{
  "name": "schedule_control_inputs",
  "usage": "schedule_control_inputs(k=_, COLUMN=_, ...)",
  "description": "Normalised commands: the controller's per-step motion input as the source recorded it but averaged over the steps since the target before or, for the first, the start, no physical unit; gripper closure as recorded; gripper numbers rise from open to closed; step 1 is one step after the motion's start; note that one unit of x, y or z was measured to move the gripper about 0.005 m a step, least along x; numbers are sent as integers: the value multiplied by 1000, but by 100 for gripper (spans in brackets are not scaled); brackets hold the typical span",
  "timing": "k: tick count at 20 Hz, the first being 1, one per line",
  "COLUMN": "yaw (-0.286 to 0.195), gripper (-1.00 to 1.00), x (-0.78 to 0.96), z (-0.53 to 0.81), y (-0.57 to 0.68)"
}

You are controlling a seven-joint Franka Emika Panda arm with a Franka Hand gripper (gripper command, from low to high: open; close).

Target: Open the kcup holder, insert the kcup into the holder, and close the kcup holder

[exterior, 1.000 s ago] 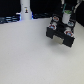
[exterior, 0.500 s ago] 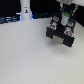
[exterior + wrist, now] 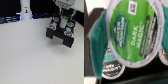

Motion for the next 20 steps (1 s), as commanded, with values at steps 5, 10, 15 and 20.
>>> schedule_control_inputs(k=5, yaw=-13, gripper=100, x=-8, z=206, y=-138)
schedule_control_inputs(k=10, yaw=-25, gripper=100, x=-118, z=153, y=-173)
schedule_control_inputs(k=15, yaw=-7, gripper=100, x=-59, z=-35, y=-76)
schedule_control_inputs(k=20, yaw=0, gripper=100, x=8, z=-180, y=-23)
